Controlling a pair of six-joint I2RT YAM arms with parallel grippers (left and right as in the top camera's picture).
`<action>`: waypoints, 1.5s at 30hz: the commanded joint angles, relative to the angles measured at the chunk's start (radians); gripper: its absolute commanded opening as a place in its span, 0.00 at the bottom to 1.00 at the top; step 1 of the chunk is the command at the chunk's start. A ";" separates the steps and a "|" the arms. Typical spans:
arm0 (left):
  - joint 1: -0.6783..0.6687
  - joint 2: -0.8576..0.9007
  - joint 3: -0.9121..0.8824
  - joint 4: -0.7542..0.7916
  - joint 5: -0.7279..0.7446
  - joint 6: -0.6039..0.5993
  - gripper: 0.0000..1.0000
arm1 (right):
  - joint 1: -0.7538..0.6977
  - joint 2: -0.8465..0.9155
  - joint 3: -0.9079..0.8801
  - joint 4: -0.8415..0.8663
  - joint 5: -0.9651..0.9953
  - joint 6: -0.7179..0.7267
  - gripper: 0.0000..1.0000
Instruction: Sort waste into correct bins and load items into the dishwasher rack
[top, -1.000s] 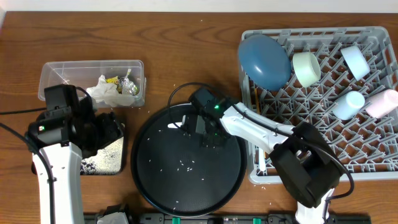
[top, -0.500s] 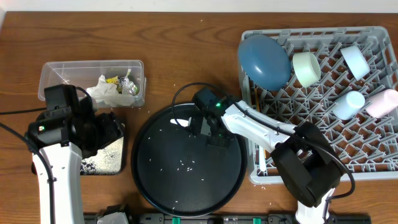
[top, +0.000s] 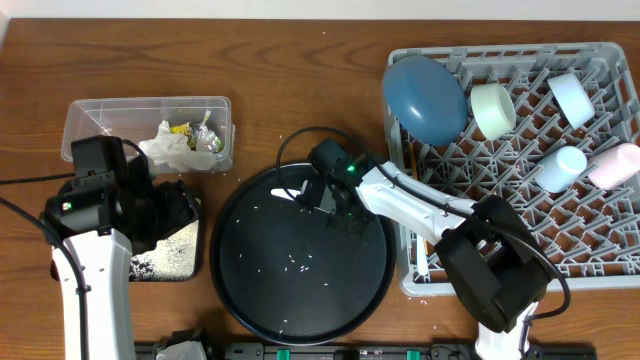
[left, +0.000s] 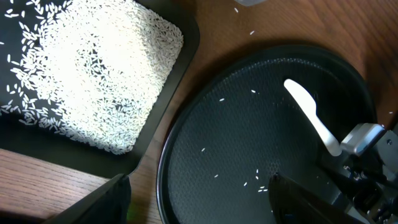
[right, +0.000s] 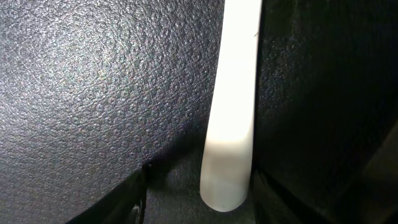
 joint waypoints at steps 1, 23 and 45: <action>0.004 0.006 -0.004 -0.002 -0.013 -0.006 0.72 | -0.006 0.021 -0.011 0.000 -0.006 0.042 0.49; 0.004 0.006 -0.004 -0.002 -0.013 -0.006 0.72 | 0.006 0.021 -0.011 0.012 -0.029 0.110 0.32; 0.004 0.006 -0.004 -0.003 -0.013 -0.006 0.72 | 0.007 0.021 -0.011 0.012 -0.029 0.160 0.23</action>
